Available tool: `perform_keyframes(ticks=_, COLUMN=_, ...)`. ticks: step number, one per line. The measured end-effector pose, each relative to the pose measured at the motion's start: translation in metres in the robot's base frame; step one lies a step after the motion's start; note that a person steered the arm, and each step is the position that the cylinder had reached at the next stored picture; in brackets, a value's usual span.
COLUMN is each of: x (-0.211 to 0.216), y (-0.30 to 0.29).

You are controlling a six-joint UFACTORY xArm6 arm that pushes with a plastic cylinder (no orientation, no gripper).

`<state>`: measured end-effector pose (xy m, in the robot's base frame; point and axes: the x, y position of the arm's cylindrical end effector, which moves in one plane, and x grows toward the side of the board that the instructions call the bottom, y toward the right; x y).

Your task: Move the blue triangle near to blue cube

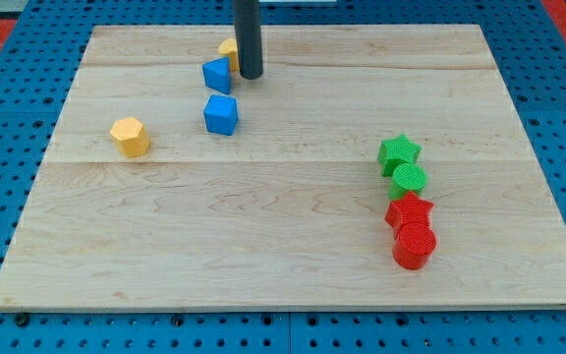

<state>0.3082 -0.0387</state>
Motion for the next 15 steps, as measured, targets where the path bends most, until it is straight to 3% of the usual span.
perform_keyframes(ticks=1, x=0.035, y=-0.007)
perform_keyframes(ticks=2, x=0.035, y=-0.047)
perform_keyframes(ticks=4, x=-0.014, y=-0.097)
perform_keyframes(ticks=9, x=-0.025, y=0.002)
perform_keyframes(ticks=10, x=-0.022, y=0.065)
perform_keyframes(ticks=11, x=-0.002, y=0.073)
perform_keyframes(ticks=15, x=0.009, y=-0.021)
